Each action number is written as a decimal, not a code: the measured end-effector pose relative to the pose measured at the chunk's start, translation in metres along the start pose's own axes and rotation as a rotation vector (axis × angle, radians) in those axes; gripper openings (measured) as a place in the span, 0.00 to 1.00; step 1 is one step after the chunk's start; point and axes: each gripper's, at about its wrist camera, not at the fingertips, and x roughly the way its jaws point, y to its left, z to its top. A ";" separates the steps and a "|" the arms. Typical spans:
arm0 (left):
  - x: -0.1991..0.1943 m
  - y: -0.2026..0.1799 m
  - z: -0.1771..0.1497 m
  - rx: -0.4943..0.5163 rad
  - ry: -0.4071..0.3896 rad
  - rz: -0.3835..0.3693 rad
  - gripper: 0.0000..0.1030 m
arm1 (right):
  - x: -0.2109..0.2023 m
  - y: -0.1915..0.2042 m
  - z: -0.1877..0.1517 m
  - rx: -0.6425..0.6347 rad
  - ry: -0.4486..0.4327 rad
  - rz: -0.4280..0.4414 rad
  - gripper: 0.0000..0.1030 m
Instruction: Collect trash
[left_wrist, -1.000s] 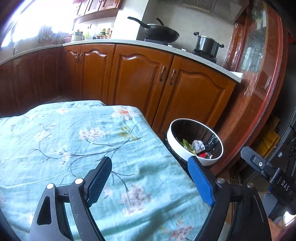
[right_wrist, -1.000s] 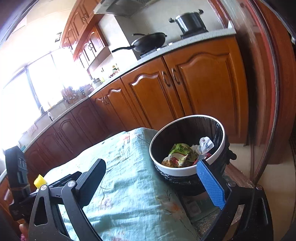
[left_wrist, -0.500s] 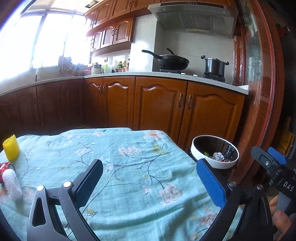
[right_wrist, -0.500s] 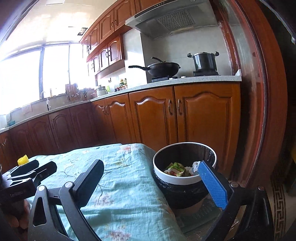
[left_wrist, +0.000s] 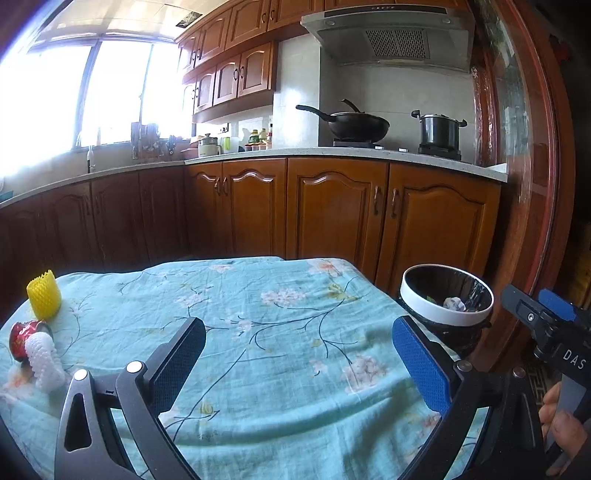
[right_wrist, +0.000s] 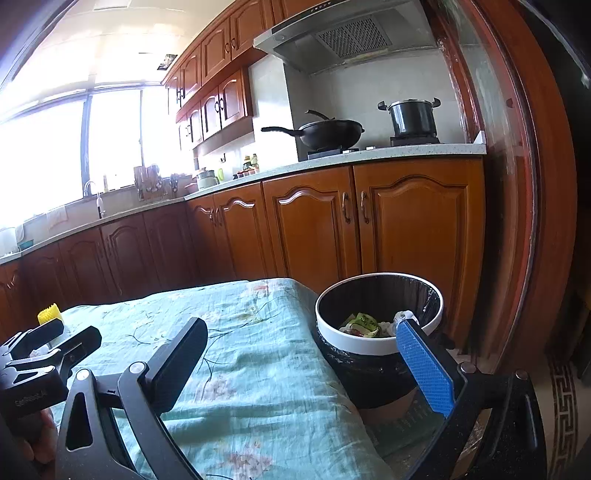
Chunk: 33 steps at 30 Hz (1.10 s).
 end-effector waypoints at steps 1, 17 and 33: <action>-0.001 0.000 -0.001 0.002 0.001 0.001 0.99 | 0.000 0.000 -0.001 0.000 0.003 0.000 1.00; 0.000 0.008 -0.002 0.012 -0.018 0.016 0.99 | 0.000 0.003 -0.004 0.001 0.012 0.006 1.00; 0.003 0.008 -0.005 0.020 -0.019 0.022 0.99 | -0.002 0.004 -0.003 0.011 0.006 0.022 1.00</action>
